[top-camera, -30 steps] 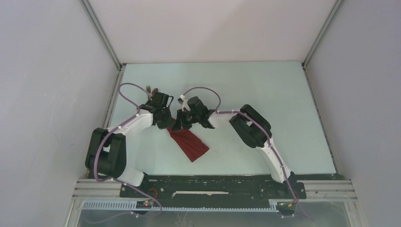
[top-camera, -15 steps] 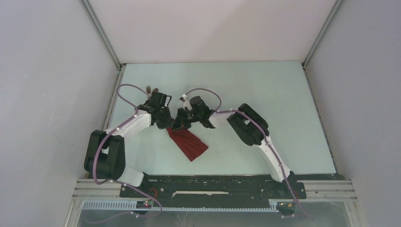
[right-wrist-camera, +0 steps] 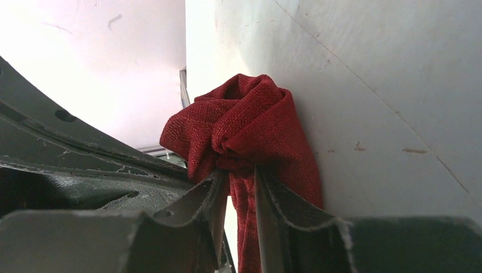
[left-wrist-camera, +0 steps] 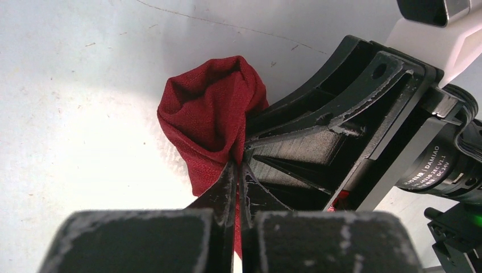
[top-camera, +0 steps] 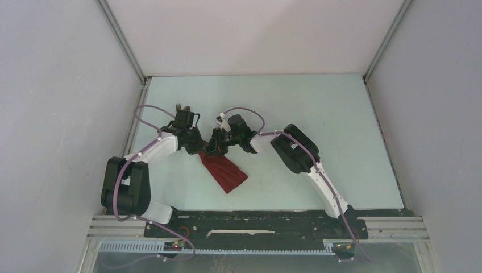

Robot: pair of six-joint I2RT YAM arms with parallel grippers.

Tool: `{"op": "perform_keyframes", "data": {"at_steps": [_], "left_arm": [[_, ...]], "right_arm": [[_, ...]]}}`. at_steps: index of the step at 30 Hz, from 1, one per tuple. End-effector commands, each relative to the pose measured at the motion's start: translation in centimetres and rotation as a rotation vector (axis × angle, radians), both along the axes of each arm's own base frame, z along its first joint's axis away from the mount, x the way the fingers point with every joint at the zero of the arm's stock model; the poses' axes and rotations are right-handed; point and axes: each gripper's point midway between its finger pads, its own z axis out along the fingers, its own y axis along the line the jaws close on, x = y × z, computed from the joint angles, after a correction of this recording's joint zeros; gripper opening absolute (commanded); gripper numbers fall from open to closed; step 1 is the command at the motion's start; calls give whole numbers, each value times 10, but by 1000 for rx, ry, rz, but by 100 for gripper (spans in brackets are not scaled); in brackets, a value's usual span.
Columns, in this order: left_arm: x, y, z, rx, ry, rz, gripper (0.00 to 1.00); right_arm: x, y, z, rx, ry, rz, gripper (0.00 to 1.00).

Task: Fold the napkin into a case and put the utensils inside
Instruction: Grasp the top corner of the smaller rectangle folded napkin from the folded napkin.

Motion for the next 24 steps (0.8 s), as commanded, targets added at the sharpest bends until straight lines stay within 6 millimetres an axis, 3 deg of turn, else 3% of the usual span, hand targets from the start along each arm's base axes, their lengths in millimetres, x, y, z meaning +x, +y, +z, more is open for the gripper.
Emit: {"op": "perform_keyframes", "data": {"at_steps": [1, 6, 12, 15, 16, 21, 24], "left_arm": [[-13, -14, -7, -89, 59, -10, 0], [-14, -5, -7, -85, 46, 29, 0], [-17, -12, -10, -140, 62, 34, 0], [-15, -9, -13, -134, 61, 46, 0], [-14, -8, -13, -134, 60, 48, 0], [-12, 4, -17, -135, 67, 76, 0], [-12, 7, -16, -138, 59, 85, 0]], "right_arm": [[8, 8, -6, -29, -9, -46, 39], [25, -1, 0, -34, 27, -112, 41], [28, 7, -23, -202, 63, -165, 31], [17, 13, -27, -249, 20, -131, 2], [13, 14, -27, -245, 13, -109, 2], [2, -8, -7, -180, -39, -76, 37], [2, -17, 10, -139, -66, -43, 44]]}}
